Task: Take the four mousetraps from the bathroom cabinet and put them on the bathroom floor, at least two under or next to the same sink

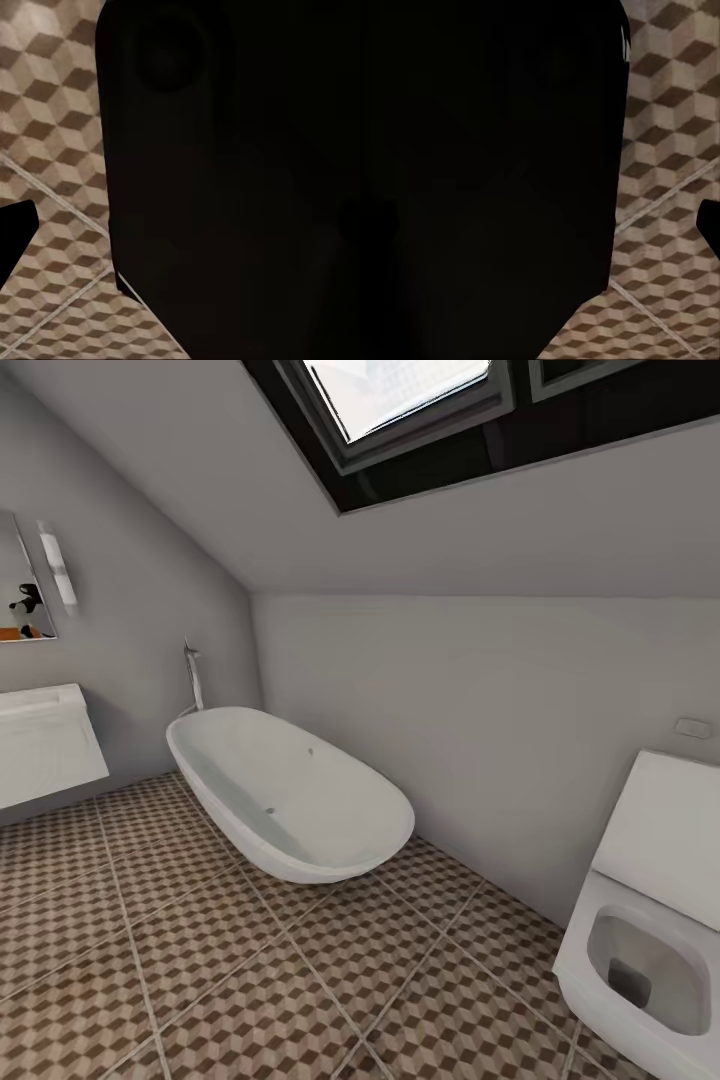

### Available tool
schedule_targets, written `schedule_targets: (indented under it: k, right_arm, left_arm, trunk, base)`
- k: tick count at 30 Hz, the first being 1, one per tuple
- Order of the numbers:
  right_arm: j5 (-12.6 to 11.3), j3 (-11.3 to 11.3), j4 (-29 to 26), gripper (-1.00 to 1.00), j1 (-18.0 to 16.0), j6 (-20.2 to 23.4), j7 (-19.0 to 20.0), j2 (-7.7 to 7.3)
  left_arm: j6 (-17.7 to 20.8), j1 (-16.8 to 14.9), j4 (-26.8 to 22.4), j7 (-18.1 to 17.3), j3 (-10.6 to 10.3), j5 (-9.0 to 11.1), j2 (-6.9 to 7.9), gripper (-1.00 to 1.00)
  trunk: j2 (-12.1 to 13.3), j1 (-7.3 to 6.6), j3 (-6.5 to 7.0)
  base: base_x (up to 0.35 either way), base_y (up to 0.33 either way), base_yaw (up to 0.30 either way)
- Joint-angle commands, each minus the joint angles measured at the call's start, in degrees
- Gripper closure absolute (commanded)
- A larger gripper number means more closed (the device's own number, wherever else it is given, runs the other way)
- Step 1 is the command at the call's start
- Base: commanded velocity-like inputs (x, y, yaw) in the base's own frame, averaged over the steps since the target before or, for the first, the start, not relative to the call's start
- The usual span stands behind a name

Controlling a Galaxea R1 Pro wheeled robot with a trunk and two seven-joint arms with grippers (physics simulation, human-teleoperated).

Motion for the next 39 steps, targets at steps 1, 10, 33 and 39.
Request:
schedule_targets:
  k: [1, 10, 33, 39]
  right_arm:
    - [0.09, 0.09, -0.33, -1.0, -0.09, 0.09, -0.09, 0.33]
    - [0.14, 0.1, -1.41, -1.0, -0.09, -0.08, -0.08, 1.73]
    - [0.52, 0.12, -7.49, -1.0, -0.09, -5.82, -0.67, 0.4]
    - [0.52, 0.11, -9.43, -1.0, -0.16, -3.87, -1.15, -0.05]
  left_arm:
    - [-0.09, 0.18, 0.33, 0.16, -0.09, 0.17, 0.33, -1.0]
    - [-0.09, 0.18, 1.3, 0.17, 0.02, 0.18, 0.63, -1.0]
    - [0.11, 0.18, -2.98, 0.2, 0.54, -0.3, 1.26, -1.0]
    - [0.14, 0.18, -4.92, 0.4, 0.6, -0.34, 1.31, -1.0]
  trunk:
    - [-0.03, 0.0, -0.03]
    - [-0.03, 0.0, -0.03]
    - [-0.03, 0.0, -0.03]
    - [-0.03, 0.0, -0.03]
  base:
    - [0.0, 0.0, 0.0]
    - [0.0, 0.0, 0.0]
    - [0.0, 0.0, 0.0]
    - [0.0, 0.0, 0.0]
